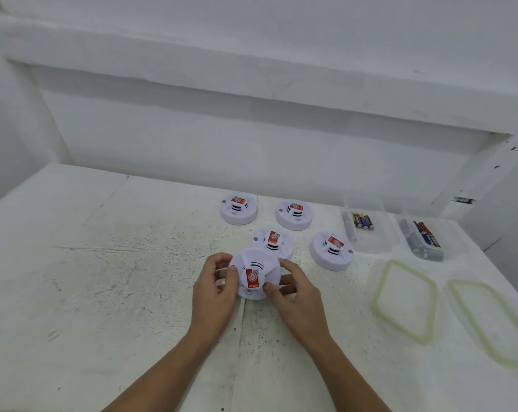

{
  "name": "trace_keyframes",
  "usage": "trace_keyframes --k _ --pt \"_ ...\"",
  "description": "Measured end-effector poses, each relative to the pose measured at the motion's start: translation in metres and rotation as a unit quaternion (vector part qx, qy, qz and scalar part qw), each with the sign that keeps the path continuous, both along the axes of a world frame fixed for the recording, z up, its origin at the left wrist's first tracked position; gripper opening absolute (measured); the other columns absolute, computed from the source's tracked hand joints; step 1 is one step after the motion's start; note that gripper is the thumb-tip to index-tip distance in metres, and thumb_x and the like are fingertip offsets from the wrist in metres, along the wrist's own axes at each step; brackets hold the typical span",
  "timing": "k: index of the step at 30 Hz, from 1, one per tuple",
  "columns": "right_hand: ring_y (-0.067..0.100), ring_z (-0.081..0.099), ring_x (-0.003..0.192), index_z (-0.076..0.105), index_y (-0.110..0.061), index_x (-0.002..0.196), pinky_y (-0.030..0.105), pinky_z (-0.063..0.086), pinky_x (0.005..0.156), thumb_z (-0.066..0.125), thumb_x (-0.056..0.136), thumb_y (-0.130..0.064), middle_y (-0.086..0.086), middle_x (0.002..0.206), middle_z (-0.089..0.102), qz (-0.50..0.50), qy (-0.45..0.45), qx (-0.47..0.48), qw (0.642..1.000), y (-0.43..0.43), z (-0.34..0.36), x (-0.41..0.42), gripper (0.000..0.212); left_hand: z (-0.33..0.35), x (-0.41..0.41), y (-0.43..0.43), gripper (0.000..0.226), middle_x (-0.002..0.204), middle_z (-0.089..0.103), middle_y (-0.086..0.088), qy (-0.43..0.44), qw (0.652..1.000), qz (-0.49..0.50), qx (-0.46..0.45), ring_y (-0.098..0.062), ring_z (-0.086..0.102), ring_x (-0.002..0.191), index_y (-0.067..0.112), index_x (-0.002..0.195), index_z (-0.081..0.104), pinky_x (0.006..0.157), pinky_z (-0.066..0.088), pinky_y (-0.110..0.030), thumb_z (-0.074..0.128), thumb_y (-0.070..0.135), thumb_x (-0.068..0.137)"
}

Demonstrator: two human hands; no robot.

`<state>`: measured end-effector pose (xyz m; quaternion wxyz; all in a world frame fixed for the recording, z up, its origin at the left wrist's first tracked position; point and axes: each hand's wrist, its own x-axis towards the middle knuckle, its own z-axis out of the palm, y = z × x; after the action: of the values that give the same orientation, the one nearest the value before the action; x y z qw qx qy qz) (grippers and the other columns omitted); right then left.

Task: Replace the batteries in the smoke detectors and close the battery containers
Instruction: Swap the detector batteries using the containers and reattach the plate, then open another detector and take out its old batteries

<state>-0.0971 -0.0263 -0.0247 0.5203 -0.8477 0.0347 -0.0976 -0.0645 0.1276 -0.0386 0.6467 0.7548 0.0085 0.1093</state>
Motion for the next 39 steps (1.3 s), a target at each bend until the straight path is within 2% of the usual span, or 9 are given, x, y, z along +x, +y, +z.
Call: trace_keyframes --k 3,8,14,19,25,28,31,36,39 --pt "-0.007 0.062 0.075 0.044 -0.036 0.129 0.006 0.043 0.063 0.062 0.088 -0.037 -0.021 0.092 0.063 0.051 0.009 -0.055 0.997 0.025 0.006 0.025 0.045 0.007 0.017 0.019 0.012 0.098 0.064 0.008 0.007 0.999 0.050 -0.008 -0.006 0.064 0.087 0.019 0.106 0.057 0.060 0.052 -0.015 0.056 0.017 0.095" --pt "0.014 0.062 0.097 0.039 -0.022 0.130 0.027 0.050 0.077 0.053 0.092 -0.038 -0.005 0.110 0.065 0.093 -0.008 -0.123 0.988 0.060 0.002 0.068 0.043 0.016 0.050 0.052 0.010 0.100 0.064 0.007 0.023 0.995 0.078 0.050 -0.009 0.062 0.091 0.021 0.105 0.057 0.064 0.044 -0.012 0.056 0.021 0.095" --pt "0.026 0.063 0.091 0.038 -0.013 0.125 0.040 0.052 0.075 0.044 0.095 -0.035 0.008 0.106 0.065 0.095 0.032 -0.198 0.975 0.079 0.004 0.098 0.038 0.018 0.076 0.073 0.009 0.095 0.065 0.011 0.036 0.993 0.071 0.090 -0.007 0.062 0.089 0.024 0.102 0.062 0.067 0.044 -0.016 0.058 0.021 0.095" --pt "0.028 0.061 0.092 0.040 -0.007 0.123 0.032 0.043 0.067 0.039 0.097 -0.032 0.013 0.106 0.064 0.100 0.102 -0.233 0.962 0.084 0.010 0.112 0.037 0.015 0.097 0.081 0.008 0.089 0.068 0.004 0.068 0.983 0.067 0.154 -0.009 0.061 0.080 0.021 0.098 0.065 0.061 0.039 -0.016 0.059 0.021 0.093" --pt "0.022 0.051 0.080 0.049 -0.004 0.107 0.031 0.039 0.066 0.036 0.097 -0.032 0.013 0.101 0.061 0.112 0.167 -0.249 0.947 0.087 0.019 0.124 0.033 0.009 0.112 0.085 0.009 0.090 0.069 0.002 0.110 0.977 0.032 0.183 -0.015 0.063 0.083 0.017 0.095 0.066 0.062 0.041 -0.021 0.057 0.019 0.093" --pt "0.023 0.053 0.067 0.049 -0.008 0.088 0.033 0.046 0.060 0.041 0.093 -0.028 0.006 0.077 0.053 0.115 0.210 -0.200 0.950 0.086 0.028 0.127 0.022 0.011 0.118 0.088 0.008 0.087 0.069 0.001 0.118 0.975 0.025 0.189 -0.015 0.063 0.081 0.016 0.093 0.066 0.060 0.042 -0.021 0.059 0.017 0.090" --pt "0.026 0.054 0.047 0.044 -0.009 0.069 0.033 0.051 0.050 0.045 0.088 -0.017 0.012 0.063 0.054 0.101 0.258 -0.153 0.948 0.085 0.040 0.133 0.020 0.015 0.129 0.089 0.010 0.088 0.068 0.001 0.135 0.970 0.031 0.202 -0.010 0.060 0.077 0.015 0.094 0.065 0.059 0.042 -0.022 0.058 0.021 0.089" --pt "0.026 0.053 0.043 0.043 -0.009 0.068 0.021 0.041 0.038 0.043 0.084 -0.009 0.012 0.063 0.054 0.040 0.225 -0.138 0.964 0.073 0.062 0.163 0.017 0.030 0.162 0.080 0.023 0.092 0.065 0.000 0.181 0.953 -0.026 0.241 -0.020 0.063 0.086 0.017 0.096 0.061 0.069 0.044 -0.028 0.058 0.039 0.090" --pt "0.027 0.055 0.044 0.042 -0.008 0.062 0.021 0.037 0.039 0.042 0.083 -0.005 0.011 0.059 0.053 -0.005 0.215 -0.166 0.962 0.061 0.069 0.190 0.021 0.041 0.181 0.065 0.024 0.083 0.060 -0.001 0.201 0.939 -0.078 0.268 -0.020 0.058 0.075 0.012 0.093 0.056 0.064 0.045 -0.030 0.056 0.036 0.091"
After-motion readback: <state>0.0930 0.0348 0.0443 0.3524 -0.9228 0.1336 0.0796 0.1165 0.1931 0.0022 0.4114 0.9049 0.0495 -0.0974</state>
